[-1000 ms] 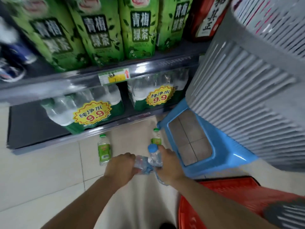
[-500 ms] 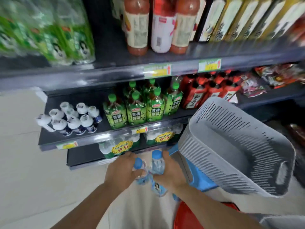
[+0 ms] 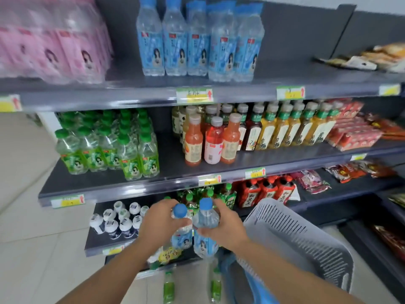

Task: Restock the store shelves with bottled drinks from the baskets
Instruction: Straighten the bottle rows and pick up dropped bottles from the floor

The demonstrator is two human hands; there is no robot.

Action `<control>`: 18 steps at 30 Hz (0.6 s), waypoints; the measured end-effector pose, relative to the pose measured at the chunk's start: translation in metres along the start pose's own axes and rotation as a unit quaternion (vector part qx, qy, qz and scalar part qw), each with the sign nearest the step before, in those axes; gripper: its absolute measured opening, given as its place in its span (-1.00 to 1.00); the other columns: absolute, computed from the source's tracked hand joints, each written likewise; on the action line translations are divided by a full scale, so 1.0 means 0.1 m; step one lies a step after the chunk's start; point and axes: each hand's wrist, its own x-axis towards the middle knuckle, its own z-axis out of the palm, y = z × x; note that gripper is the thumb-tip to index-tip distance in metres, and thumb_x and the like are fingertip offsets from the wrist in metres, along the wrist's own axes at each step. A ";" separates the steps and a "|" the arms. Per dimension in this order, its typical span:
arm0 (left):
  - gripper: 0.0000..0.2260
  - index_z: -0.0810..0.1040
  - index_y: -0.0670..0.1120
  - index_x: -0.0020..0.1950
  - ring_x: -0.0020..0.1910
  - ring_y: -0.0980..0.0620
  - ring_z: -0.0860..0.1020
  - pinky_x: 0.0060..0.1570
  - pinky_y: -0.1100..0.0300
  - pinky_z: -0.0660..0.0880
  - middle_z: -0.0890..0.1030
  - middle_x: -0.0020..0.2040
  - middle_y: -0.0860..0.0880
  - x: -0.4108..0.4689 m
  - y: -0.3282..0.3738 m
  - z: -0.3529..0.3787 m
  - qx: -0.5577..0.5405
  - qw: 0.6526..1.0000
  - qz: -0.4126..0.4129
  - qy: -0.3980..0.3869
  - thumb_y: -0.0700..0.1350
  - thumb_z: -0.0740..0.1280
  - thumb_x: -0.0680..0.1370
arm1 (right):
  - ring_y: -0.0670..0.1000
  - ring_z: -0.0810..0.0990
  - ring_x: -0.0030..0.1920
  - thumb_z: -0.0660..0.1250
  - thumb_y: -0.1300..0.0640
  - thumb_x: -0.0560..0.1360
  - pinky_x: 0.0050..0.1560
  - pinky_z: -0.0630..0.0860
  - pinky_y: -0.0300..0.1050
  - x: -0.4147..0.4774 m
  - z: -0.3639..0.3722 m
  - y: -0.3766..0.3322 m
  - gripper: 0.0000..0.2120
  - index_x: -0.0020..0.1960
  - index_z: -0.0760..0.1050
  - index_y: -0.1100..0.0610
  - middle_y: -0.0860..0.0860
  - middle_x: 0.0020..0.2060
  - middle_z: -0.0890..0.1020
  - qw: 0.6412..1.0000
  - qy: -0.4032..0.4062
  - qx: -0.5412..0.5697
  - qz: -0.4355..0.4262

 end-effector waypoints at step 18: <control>-0.73 0.61 0.07 -0.05 -0.13 0.10 0.56 -0.09 0.09 0.48 0.61 -0.14 0.10 0.09 1.19 -1.74 -0.051 0.991 0.076 0.096 0.16 0.50 0.36 | -0.06 0.65 -0.07 0.57 0.29 0.26 -0.12 0.57 -0.19 -0.03 -1.21 -1.51 -0.49 0.12 0.51 0.00 -0.01 -0.06 0.67 0.991 -0.009 0.069 -0.113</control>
